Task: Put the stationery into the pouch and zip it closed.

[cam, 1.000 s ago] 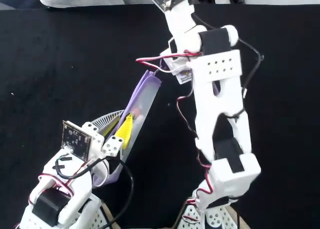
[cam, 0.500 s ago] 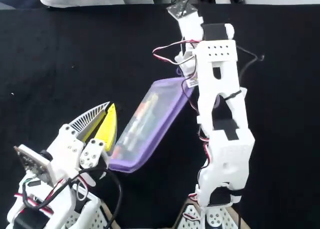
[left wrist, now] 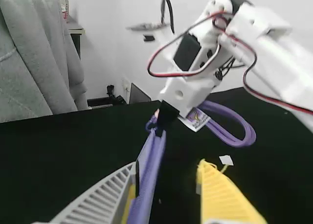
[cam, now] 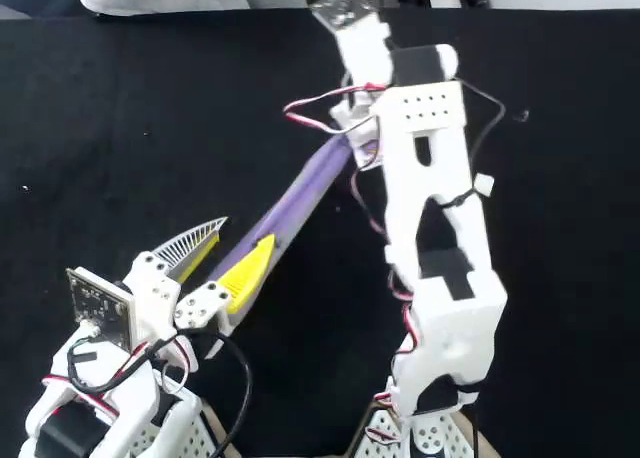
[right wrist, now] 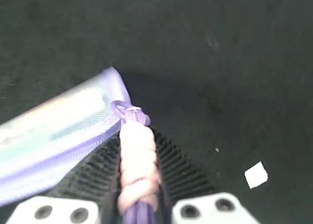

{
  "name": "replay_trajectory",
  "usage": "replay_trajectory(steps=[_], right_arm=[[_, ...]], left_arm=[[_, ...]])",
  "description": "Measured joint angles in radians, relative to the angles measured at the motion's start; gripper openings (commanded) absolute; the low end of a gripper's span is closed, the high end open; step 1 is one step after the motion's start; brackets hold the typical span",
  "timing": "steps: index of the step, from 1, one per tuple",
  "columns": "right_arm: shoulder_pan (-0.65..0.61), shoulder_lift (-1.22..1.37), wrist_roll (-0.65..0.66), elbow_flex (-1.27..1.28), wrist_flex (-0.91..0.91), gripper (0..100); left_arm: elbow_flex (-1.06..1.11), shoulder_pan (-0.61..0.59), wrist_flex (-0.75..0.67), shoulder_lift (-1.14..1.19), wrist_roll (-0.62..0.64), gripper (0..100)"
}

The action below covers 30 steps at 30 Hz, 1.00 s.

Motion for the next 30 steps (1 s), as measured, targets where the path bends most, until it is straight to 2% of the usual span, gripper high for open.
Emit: replay_trajectory(steps=[8,17,23,30], right_arm=[[-0.032,-0.017,-0.003,0.006,0.029,1.1],[0.044,-0.017,0.000,0.008,0.035,1.1],[0.051,-0.017,0.000,0.008,0.037,1.1],[0.052,-0.017,0.005,0.008,0.060,1.1]], left_arm=[[0.043,0.038,0.006,0.002,-0.167,22],[0.075,-0.126,0.034,0.012,-0.267,22],[0.160,-0.146,0.044,0.160,-0.387,22],[0.158,-0.181,0.018,0.275,-0.427,22]])
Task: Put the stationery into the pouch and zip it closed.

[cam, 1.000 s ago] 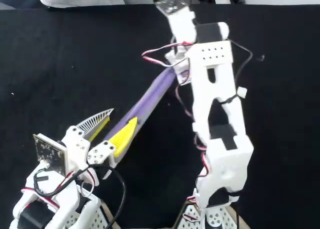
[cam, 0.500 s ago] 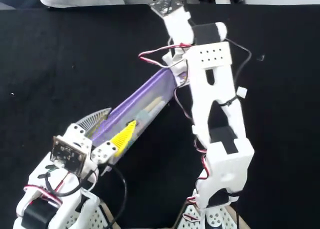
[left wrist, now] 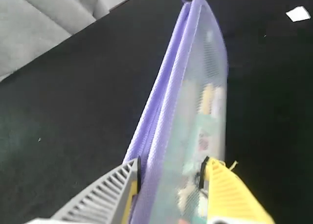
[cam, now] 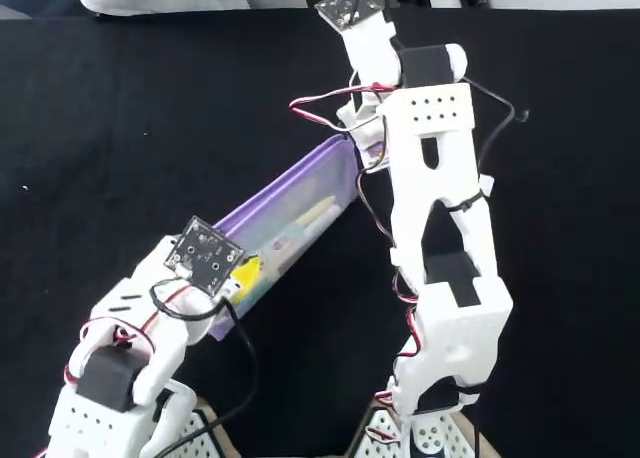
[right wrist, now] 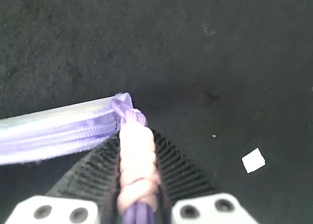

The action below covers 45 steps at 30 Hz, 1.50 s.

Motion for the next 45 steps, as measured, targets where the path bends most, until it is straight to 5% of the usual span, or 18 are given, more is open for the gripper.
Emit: replay_trajectory(steps=[11,13,16,24,45], right_arm=[[0.035,0.000,0.060,0.000,0.040,1.1],[0.049,0.000,0.061,0.000,0.040,1.1],[0.058,0.000,0.061,0.000,0.040,1.1],[0.060,0.000,0.061,0.000,0.040,1.1],[0.207,0.029,0.133,0.199,-0.069,1.1]], left_arm=[[0.064,-0.051,-0.043,0.011,-0.147,22],[0.051,-0.043,-0.003,0.008,-0.147,16],[0.003,0.041,0.087,0.008,-0.147,2],[-0.137,0.321,0.319,0.006,-0.127,3],[-0.115,0.293,0.322,0.006,-0.078,3]])
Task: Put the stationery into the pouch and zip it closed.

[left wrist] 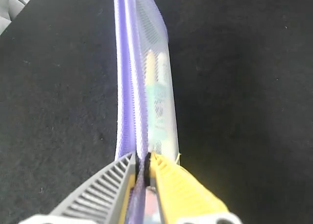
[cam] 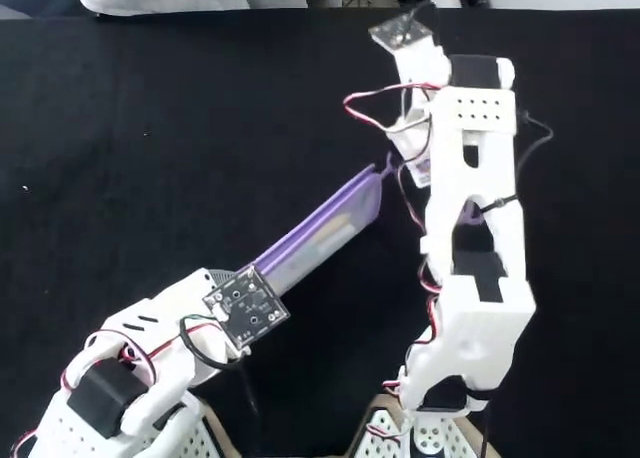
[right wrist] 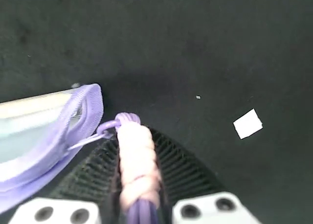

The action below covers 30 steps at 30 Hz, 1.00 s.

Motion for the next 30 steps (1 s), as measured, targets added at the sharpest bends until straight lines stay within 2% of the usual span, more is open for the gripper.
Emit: replay_trajectory(steps=[10,14,26,30], right_arm=[[0.041,0.008,0.077,0.282,-0.189,1.1],[0.064,0.005,0.112,0.338,-0.230,1.1],[0.086,0.008,0.124,0.367,-0.333,1.1],[0.107,0.009,0.121,0.367,-0.345,1.1]], left_arm=[[0.032,-0.002,-0.083,0.002,0.095,3],[0.011,-0.044,-0.118,0.008,0.150,3],[-0.158,-0.137,-0.118,0.003,0.196,3],[-0.209,-0.132,-0.117,0.003,0.204,3]])
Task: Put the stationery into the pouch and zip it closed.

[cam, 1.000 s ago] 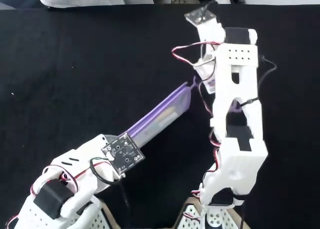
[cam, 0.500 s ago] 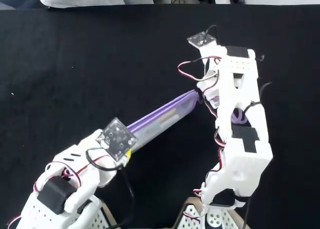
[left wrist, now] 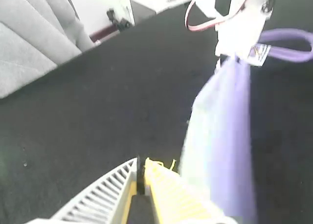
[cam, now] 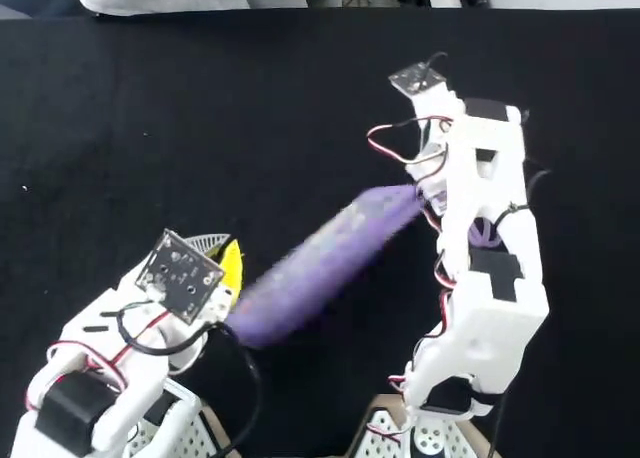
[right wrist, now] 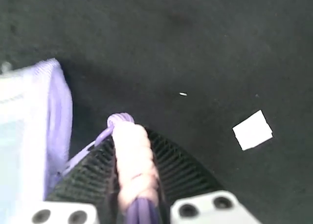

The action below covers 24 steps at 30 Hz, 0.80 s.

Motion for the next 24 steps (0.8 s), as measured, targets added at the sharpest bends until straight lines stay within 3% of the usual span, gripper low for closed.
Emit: replay_trajectory(steps=[8,12,15,24], right_arm=[[0.009,0.012,-0.026,0.000,-0.006,1.1],[-0.003,-0.009,-0.035,0.000,0.046,1.1],[-0.038,-0.074,-0.054,0.002,0.084,1.1],[-0.163,-0.414,-0.061,0.002,0.193,1.1]], left_arm=[[-0.006,-0.002,0.000,0.000,0.003,4],[-0.006,0.075,0.000,0.000,-0.006,15],[-0.006,0.157,0.000,0.000,-0.040,22],[0.049,0.178,0.000,0.000,-0.043,23]])
